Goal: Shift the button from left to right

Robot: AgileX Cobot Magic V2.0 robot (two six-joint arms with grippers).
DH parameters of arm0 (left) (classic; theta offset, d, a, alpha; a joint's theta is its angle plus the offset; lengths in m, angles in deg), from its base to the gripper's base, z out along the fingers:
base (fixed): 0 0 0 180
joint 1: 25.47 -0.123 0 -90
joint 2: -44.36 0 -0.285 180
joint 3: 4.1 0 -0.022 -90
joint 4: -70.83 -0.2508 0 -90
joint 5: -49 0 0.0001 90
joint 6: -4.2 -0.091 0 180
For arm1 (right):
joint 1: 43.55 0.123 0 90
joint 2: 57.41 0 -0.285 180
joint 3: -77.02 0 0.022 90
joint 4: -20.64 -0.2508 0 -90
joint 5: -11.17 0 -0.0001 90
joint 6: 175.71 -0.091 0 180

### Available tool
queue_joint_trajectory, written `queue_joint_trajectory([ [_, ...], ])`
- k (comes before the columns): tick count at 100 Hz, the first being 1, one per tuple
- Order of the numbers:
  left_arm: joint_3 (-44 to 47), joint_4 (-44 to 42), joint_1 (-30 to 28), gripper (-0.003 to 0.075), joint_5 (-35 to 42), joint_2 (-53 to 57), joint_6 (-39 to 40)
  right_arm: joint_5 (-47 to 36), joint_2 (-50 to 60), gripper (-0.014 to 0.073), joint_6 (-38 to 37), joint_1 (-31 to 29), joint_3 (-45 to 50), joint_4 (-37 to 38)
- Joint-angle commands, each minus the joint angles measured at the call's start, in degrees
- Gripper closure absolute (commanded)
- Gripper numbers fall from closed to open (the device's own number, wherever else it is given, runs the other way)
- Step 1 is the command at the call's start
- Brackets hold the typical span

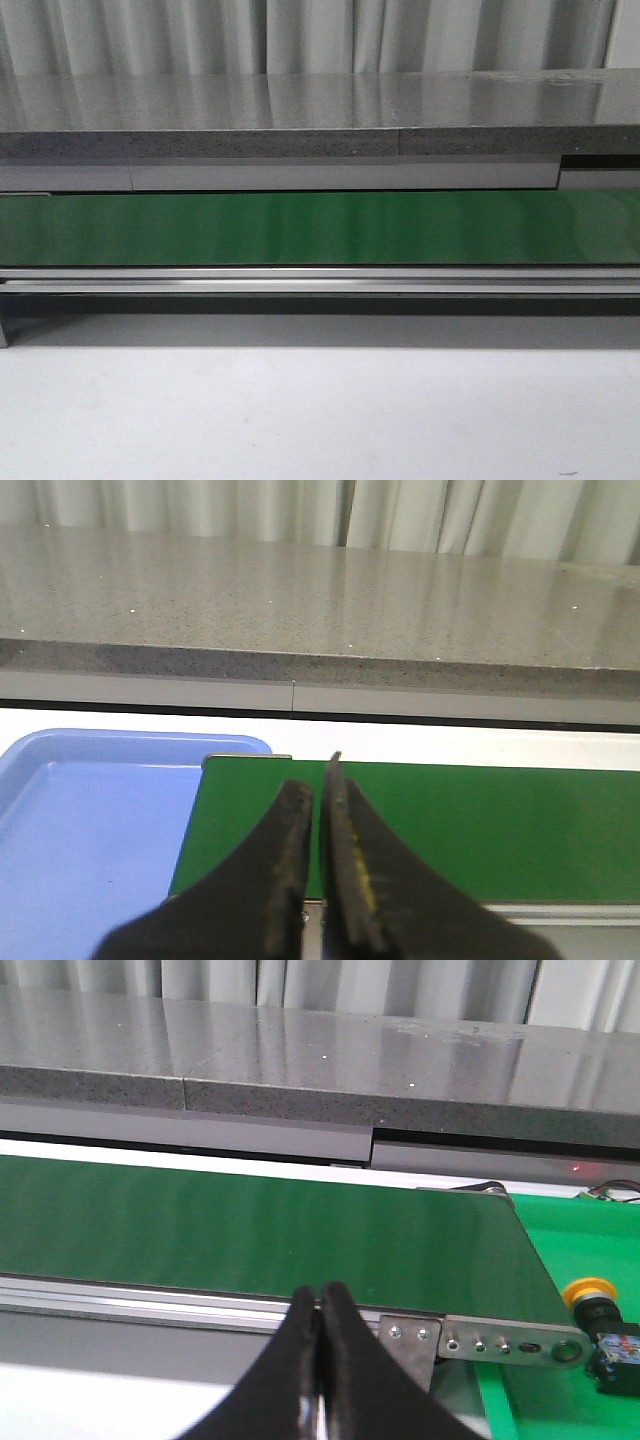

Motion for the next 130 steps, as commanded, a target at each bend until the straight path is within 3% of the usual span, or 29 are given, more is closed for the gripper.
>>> queue_joint_trajectory([
  [1,-1.54,0.61,0.48,0.0715,4.13,-0.40,0.28,-4.21,1.02,0.0662,0.05,0.10,0.05,0.00],
  [69,-1.18,-2.05,0.48,0.0715,5.34,0.59,0.71,-4.21,1.02,0.0662,0.05,0.10,0.05,0.00],
  [94,5.89,-5.01,0.48,0.0715,6.67,9.16,3.83,-4.21,1.02,0.0662,0.05,0.10,0.05,0.00],
  [109,11.81,-9.22,0.48,0.0715,7.95,14.88,9.60,-4.21,1.02,0.0662,0.05,0.10,0.05,0.00],
  [130,17.36,-9.23,0.48,0.0715,9.75,18.89,9.78,-4.21,1.02,0.0662,0.05,0.10,0.05,0.00],
])
